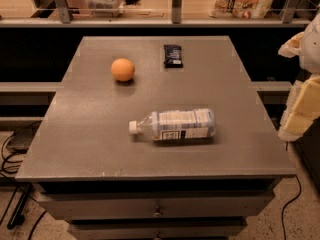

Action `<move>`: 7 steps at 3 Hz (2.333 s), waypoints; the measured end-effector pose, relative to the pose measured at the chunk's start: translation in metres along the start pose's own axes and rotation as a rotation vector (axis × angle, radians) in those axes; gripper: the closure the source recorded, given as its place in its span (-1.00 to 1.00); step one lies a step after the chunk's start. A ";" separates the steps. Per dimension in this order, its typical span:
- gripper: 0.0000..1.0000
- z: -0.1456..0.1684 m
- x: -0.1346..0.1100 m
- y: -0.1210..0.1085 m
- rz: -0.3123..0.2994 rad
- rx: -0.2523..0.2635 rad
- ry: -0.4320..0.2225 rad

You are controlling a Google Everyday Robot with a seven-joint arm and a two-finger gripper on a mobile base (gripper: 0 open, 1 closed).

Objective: Place blue plastic bottle upright

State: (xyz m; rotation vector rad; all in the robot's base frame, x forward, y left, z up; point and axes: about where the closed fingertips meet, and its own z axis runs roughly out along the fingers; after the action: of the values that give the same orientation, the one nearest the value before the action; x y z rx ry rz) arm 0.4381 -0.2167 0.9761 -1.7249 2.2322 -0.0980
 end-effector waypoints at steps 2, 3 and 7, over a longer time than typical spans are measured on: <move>-1.00 -0.003 -0.039 0.000 -0.040 0.033 -0.028; -1.00 -0.004 -0.040 0.000 -0.045 0.035 -0.025; -1.00 0.043 -0.171 0.047 -0.366 0.006 0.013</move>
Offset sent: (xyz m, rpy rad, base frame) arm 0.0059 0.0301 0.0029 -0.0180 -0.0200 0.0243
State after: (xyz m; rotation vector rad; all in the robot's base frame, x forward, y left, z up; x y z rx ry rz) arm 0.4448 -0.0353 0.9592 -2.1141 1.8961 -0.1984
